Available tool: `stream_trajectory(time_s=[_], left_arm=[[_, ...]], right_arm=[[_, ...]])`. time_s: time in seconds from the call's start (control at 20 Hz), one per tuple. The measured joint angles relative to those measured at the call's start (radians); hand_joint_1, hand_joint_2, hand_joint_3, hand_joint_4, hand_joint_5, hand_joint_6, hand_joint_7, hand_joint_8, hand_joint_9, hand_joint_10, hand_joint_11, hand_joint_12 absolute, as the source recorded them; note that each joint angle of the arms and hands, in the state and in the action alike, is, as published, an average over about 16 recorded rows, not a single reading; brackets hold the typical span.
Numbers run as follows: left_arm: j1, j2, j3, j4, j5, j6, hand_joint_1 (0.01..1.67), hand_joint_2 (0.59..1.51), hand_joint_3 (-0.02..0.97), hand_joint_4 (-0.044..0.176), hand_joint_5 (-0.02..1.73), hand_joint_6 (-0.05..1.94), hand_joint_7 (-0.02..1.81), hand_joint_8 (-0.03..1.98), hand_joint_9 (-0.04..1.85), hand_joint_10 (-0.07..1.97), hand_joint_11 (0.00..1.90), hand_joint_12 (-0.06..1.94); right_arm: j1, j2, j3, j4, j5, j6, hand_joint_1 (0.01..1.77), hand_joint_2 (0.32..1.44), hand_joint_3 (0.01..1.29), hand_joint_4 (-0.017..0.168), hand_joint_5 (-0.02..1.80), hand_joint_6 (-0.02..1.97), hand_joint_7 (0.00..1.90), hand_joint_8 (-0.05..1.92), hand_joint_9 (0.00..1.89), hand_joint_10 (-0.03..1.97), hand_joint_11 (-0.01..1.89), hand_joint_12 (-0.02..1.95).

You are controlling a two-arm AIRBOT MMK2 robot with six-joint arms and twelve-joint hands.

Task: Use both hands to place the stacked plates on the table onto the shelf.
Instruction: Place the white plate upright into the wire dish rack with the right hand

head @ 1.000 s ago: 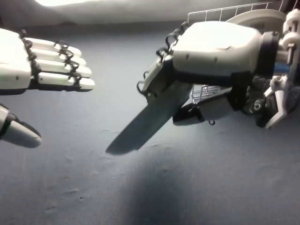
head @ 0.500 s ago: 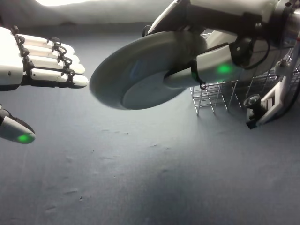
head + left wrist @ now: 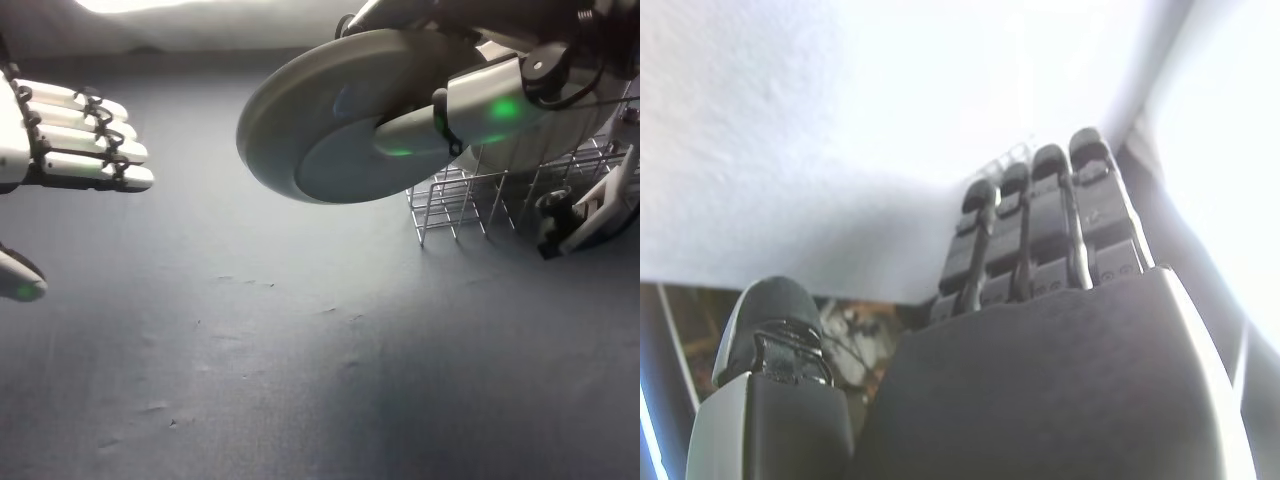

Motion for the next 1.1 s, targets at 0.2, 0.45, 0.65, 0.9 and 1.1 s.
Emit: stream_trajectory(time_s=[0.2,0.45,0.65,0.9,1.1], left_arm=[[0.006,-0.006,0.015,0.014,0.004,0.0,0.02,1.14,0.02,0.003,0.02,0.01,0.02,0.01,0.02,0.02,0.02,0.01],[0.007,-0.008,0.021,0.022,0.005,0.0,0.02,1.14,0.02,0.003,0.02,0.01,0.02,0.01,0.02,0.02,0.02,0.01],[0.004,-0.009,0.021,0.028,0.004,0.0,0.02,1.14,0.02,0.003,0.02,0.01,0.02,0.01,0.02,0.02,0.02,0.01],[0.002,-0.01,0.021,0.037,0.003,-0.001,0.02,1.14,0.02,0.003,0.02,0.01,0.02,0.01,0.02,0.02,0.02,0.01],[0.001,-0.011,0.021,0.042,0.002,-0.002,0.02,1.14,0.02,0.003,0.01,0.01,0.02,0.01,0.02,0.02,0.02,0.01]], right_arm=[[-0.014,0.017,0.012,0.004,0.01,-0.001,1.34,1.02,0.01,-0.009,0.9,0.88,0.89,1.16,0.99,1.16,0.94,1.41],[-0.047,0.036,0.046,-0.002,0.027,-0.002,1.34,1.02,0.01,-0.008,0.9,0.88,0.9,1.14,0.99,1.15,0.94,1.41],[-0.089,0.049,0.081,-0.017,0.044,-0.004,1.34,1.02,0.01,-0.008,0.91,0.87,0.92,1.13,1.0,1.12,0.94,1.41],[-0.151,0.056,0.13,-0.058,0.074,-0.006,1.34,1.02,0.01,-0.008,0.89,0.9,0.93,1.11,0.99,1.14,0.94,1.41],[-0.191,0.057,0.161,-0.096,0.094,-0.007,1.35,1.02,0.01,-0.008,0.88,0.9,0.94,1.09,0.99,1.15,0.94,1.41]])
